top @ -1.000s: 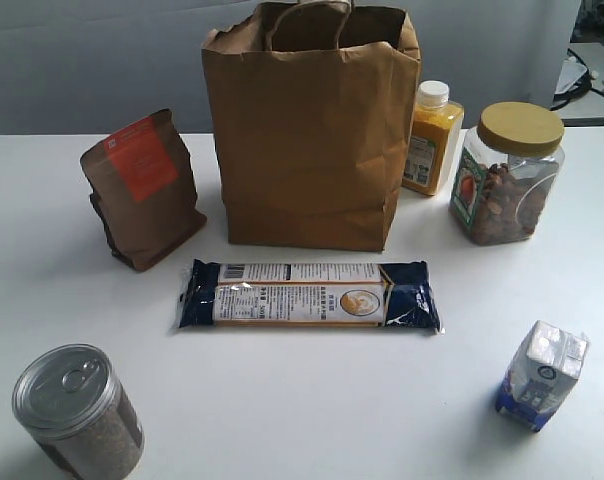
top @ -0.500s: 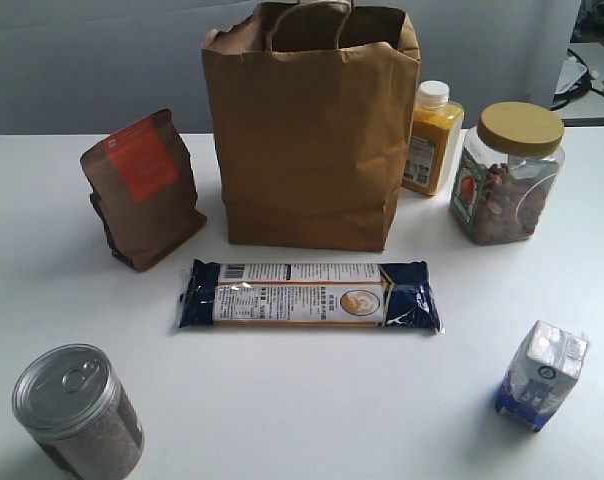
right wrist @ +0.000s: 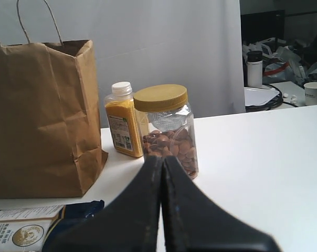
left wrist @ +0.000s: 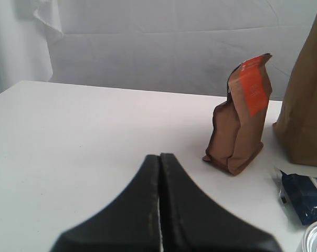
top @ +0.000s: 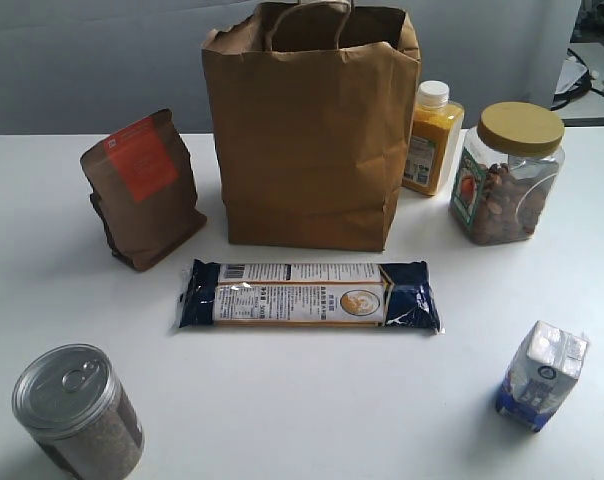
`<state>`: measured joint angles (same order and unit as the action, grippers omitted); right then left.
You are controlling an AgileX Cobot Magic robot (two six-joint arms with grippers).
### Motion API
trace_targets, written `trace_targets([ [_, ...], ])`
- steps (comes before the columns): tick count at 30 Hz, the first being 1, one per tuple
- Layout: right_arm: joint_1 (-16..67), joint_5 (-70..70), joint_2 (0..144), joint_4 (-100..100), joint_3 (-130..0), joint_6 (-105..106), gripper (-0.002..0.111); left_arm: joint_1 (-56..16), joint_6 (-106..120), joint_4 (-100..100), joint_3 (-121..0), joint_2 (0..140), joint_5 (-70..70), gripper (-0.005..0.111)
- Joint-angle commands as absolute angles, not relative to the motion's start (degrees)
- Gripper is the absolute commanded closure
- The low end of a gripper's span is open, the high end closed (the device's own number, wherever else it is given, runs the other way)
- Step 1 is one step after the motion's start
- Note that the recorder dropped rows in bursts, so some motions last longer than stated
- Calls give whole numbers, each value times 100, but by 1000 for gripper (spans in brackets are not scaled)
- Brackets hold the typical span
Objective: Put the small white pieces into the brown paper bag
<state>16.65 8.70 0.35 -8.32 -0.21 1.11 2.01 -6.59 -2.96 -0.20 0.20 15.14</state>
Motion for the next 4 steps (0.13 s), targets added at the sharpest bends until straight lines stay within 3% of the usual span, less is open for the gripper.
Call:
trace_targets([
  [1, 1658, 793, 0, -793, 0, 127, 108, 170, -690, -251, 0, 0, 1501, 107],
  [4, 1658, 793, 0, -793, 0, 127, 108, 170, -690, -251, 0, 0, 1501, 107],
])
